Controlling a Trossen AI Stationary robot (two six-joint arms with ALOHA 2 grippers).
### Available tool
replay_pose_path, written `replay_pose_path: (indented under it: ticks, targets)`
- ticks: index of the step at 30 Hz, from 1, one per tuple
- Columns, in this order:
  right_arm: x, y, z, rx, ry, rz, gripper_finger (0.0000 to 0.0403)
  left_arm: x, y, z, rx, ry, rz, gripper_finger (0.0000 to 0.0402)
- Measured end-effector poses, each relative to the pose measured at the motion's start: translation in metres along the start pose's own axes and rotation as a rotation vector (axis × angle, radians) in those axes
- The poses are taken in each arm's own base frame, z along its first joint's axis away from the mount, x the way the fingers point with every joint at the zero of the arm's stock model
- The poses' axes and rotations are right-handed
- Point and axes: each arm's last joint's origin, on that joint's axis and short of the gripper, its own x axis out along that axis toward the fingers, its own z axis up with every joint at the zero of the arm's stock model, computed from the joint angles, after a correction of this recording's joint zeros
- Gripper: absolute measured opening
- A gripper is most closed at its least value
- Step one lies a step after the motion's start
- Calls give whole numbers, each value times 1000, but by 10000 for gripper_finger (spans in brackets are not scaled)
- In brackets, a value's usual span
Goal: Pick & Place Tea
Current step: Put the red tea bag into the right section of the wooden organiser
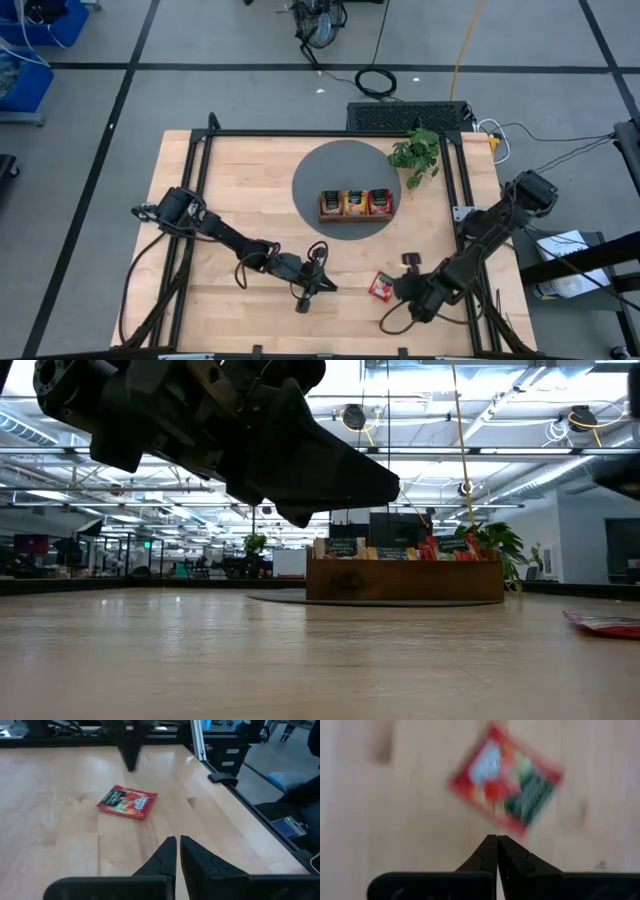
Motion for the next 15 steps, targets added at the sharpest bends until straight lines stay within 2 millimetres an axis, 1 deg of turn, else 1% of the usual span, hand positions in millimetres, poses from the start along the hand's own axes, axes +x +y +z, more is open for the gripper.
replay_pose_path:
  ticks: [3, 7, 11, 15]
  targets:
    - [-1, 1, -10, 87, 105, 13, 0, 0, 0, 0, 0, 2, 0, 29]
    - [5, 0, -21, 134, 156, 48, 0, 0, 0, -1, 0, 8, 1, 19]
    - [14, -7, -25, 141, 153, 85, 0, 0, 1, -3, -2, 33, 5, 4]
    - [26, -12, -25, 136, 100, 192, 0, 0, 3, -3, -23, 33, 11, 16]
